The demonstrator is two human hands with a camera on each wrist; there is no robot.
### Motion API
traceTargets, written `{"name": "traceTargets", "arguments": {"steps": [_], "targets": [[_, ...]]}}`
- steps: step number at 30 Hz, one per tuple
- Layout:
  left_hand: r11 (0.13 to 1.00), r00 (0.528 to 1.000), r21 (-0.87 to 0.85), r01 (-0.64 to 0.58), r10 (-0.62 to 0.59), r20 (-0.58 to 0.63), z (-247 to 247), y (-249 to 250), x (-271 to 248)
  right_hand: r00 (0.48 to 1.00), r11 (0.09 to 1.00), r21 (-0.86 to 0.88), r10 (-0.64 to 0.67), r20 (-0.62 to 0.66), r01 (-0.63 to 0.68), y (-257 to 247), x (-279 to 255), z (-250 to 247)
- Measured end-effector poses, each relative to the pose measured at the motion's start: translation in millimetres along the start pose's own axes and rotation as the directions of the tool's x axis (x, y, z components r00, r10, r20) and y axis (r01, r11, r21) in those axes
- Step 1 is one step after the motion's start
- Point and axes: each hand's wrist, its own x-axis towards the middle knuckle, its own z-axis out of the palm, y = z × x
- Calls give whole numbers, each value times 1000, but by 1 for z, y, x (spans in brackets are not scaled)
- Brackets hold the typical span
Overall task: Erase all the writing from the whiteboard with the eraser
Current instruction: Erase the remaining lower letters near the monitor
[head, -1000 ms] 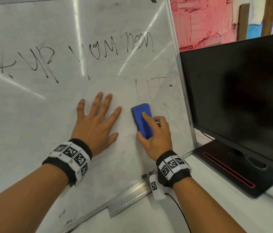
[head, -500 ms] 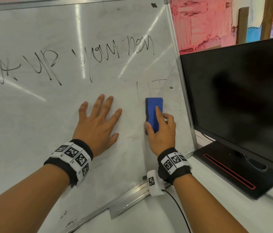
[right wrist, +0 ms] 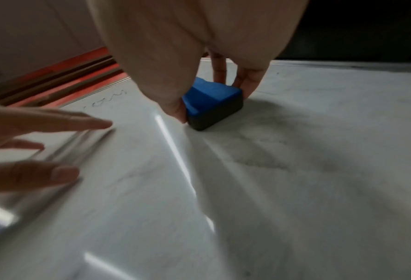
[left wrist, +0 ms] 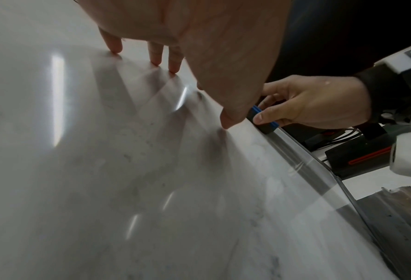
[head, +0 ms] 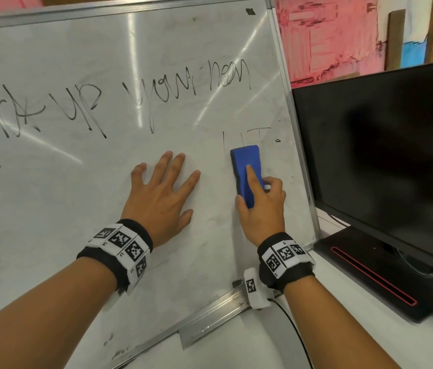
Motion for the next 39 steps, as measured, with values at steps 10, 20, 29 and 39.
{"name": "traceTargets", "arguments": {"steps": [10, 20, 29, 39], "targets": [[1000, 1000, 7, 12, -12, -19, -2, -1, 1, 999, 999, 45, -12, 38, 10, -8, 2, 2], [1000, 999, -8, 20, -21, -45, 1, -1, 1, 991, 991, 57, -122, 61, 118, -13, 1, 2], [999, 997, -36, 34, -36, -64, 1, 1, 6, 976, 978, 86, -196, 91, 189, -14, 6, -3], [997, 996, -35, 62, -64, -63, -5, -2, 14, 982, 985, 61, -166, 86, 161, -16, 21, -12]]}}
